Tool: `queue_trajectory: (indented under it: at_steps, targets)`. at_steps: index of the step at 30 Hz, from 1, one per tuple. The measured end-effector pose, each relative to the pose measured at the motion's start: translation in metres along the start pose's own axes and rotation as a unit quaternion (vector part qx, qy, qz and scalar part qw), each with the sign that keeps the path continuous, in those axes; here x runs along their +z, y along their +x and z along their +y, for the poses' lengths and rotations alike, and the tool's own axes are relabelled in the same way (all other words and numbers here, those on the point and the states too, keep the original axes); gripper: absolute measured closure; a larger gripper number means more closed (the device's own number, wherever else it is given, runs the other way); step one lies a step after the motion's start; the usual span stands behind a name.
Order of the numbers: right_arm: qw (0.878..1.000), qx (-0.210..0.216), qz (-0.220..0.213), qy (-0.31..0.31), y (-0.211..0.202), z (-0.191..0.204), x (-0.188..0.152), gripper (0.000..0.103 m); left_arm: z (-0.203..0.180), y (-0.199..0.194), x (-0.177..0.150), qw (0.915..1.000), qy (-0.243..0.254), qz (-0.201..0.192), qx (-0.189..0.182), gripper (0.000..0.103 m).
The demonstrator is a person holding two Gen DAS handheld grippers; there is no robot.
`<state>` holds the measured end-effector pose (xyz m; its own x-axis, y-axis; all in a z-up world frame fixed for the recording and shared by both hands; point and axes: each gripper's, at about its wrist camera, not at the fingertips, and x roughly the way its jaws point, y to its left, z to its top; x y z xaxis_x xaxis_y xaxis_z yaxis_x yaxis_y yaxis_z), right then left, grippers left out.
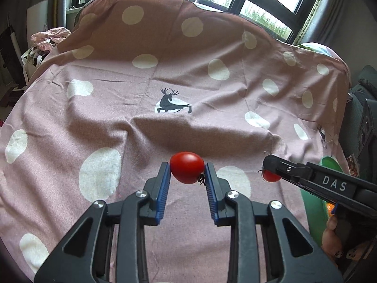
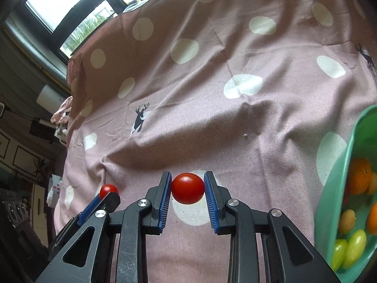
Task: Organize fruits
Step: 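Carry the cherry tomato with the right tool over the bowl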
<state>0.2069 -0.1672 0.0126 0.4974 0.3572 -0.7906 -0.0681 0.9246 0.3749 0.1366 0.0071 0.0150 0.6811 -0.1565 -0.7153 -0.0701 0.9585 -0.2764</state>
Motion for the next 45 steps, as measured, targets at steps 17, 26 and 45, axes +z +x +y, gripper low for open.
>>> queue_trajectory:
  at_steps: [17,26,45]
  targets:
    - [0.991,-0.035,-0.13,0.016,-0.126,-0.033,-0.043,0.073,-0.074,-0.105,-0.023,0.9899,0.082,-0.089,-0.073,0.074]
    - [0.973,-0.099,-0.204,0.052,-0.179,-0.076,-0.049,0.073,-0.126,-0.105,-0.032,0.9829,0.111,-0.089,-0.117,0.073]
    - [0.965,-0.114,-0.188,0.141,-0.184,-0.165,-0.049,0.073,-0.221,-0.023,-0.054,0.9721,0.14,0.029,-0.186,0.073]
